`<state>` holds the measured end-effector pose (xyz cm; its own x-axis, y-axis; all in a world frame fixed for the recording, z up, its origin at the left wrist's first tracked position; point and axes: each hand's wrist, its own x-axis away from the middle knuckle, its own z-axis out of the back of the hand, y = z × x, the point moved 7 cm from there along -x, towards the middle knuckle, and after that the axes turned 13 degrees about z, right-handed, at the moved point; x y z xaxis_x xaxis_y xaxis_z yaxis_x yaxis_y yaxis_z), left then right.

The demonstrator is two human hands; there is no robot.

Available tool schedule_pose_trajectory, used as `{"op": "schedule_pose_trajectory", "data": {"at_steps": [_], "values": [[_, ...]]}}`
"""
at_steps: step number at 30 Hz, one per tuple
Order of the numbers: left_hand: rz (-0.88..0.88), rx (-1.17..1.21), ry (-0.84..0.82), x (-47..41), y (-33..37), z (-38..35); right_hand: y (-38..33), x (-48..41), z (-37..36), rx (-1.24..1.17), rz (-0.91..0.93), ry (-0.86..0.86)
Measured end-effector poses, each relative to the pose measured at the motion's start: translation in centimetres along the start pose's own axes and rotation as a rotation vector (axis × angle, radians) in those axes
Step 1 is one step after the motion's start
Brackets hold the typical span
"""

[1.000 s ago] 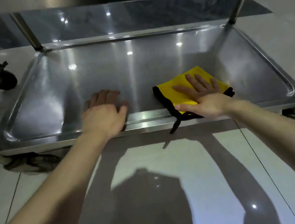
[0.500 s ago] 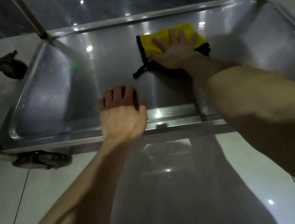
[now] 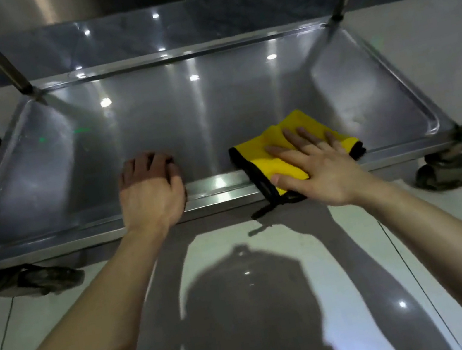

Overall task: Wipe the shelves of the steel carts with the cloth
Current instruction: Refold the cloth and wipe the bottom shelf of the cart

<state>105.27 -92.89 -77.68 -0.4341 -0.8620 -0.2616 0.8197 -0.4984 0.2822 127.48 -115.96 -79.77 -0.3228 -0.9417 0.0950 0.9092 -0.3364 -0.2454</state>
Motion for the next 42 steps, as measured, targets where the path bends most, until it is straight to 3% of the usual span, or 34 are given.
{"op": "schedule_pose_trajectory", "data": {"at_steps": [5,9,13,23,30,34,37,42], "values": [[0.039,0.002,-0.046,0.2,1.1,0.0,7.9,3.7,1.6,0.000,-0.249,0.011],[-0.080,0.126,-0.078,2.2,9.0,-0.8,7.6,2.4,1.2,0.031,-0.291,-0.008],[-0.184,0.072,-0.112,3.2,15.1,-3.6,8.7,0.7,1.5,0.042,-0.281,-0.010],[-0.234,-0.001,0.008,3.4,15.2,-4.3,14.7,-14.3,4.8,0.029,-0.357,0.030],[-0.211,0.018,0.019,3.3,15.1,-4.3,5.1,-21.3,3.1,0.066,-0.095,-0.017],[-0.229,0.008,0.009,3.3,14.9,-4.4,4.6,-20.6,3.4,0.034,-0.018,-0.005],[-0.249,0.008,0.008,3.4,15.1,-4.4,8.1,-18.9,4.4,0.035,-0.074,-0.007],[-0.232,-0.008,-0.001,3.2,15.2,-4.5,19.2,-11.2,6.3,0.020,-0.338,0.040]]}}
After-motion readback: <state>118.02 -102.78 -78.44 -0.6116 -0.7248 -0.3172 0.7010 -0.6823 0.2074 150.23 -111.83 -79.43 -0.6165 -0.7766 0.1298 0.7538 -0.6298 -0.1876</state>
